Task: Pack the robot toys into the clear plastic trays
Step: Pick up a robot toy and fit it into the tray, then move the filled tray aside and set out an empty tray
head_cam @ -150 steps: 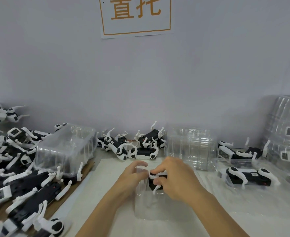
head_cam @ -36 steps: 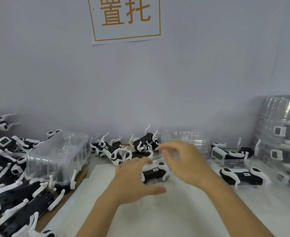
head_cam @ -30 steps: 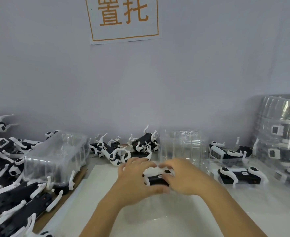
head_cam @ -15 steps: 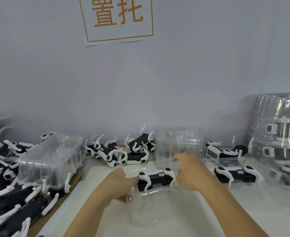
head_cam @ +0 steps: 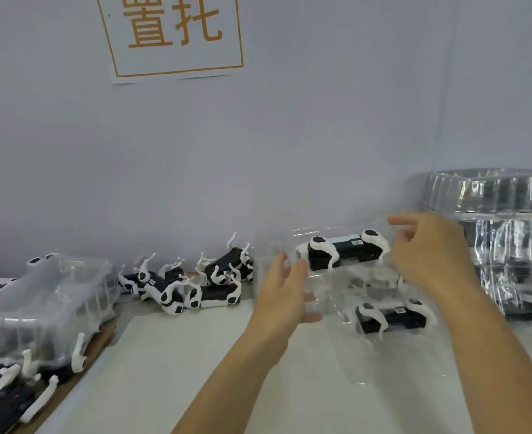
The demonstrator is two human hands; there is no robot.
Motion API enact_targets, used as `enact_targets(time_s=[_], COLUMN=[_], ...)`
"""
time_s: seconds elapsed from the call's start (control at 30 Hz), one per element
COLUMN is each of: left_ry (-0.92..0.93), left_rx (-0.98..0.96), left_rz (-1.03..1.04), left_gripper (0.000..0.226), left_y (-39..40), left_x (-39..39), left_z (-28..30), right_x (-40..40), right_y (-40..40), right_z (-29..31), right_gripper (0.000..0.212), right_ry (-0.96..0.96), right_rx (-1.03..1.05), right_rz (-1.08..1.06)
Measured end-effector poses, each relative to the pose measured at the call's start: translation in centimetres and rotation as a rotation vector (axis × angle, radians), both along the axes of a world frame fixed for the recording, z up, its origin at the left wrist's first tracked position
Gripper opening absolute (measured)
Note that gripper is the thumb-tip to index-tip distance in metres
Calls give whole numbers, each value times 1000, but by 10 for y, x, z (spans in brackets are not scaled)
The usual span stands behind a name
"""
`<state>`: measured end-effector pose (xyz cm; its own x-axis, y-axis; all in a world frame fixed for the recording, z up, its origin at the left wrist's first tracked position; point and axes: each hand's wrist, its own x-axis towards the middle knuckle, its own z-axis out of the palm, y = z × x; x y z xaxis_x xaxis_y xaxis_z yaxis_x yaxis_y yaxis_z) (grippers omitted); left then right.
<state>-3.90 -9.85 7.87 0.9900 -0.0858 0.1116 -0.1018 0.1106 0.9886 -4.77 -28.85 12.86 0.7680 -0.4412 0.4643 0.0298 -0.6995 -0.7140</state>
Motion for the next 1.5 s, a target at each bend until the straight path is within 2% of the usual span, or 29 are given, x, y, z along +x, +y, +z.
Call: enact_targets(time_s=[0.13, 0.43, 0.6, 0.63, 0.73, 0.83, 1.0, 1.1, 1.17, 1.27, 1.37, 1.5], left_ry=[-70, -258, -285, -261, -170, -138, -122, -151, -184, -247, -269, -171], left_rx=[75, 342, 331, 329, 389, 485, 651, 602, 533, 585, 780, 1128], left_rz=[19, 38, 139, 133, 104, 91, 43, 61, 131, 262, 437, 692], left_gripper=[24, 30, 18, 19, 40, 39, 53, 56, 51, 33, 25, 36], left_y=[-43, -70, -63, -61, -59, -65, -76, -61, -41, 1, 53, 132], left_x=[2, -4, -5, -4, -3, 1, 12, 18, 23, 35, 49, 59], left_z=[-5, -12, -31, -33, -38, -38, -36, -39, -42, -43, -40, -24], right_x=[-5, -14, -16, -15, -9, -3, 8, 13, 14, 15, 19, 21], right_y=[-19, -42, -42, -40, -33, -21, 5, 16, 18, 17, 15, 12], right_z=[-4, 2, 6, 5, 0, -1, -10, -15, -16, -18, -21, -22], right_gripper=[47, 52, 43, 43, 49, 54, 43, 40, 40, 41, 43, 44], right_ry=[86, 201, 292, 324, 408, 385, 316, 329, 330, 325, 307, 318], right_rx=[9, -28, -54, -66, -109, -135, -194, -230, -241, -238, -238, -240], right_rz=[-69, -133, -44, -23, 36, 105, 283, 341, 343, 353, 360, 367])
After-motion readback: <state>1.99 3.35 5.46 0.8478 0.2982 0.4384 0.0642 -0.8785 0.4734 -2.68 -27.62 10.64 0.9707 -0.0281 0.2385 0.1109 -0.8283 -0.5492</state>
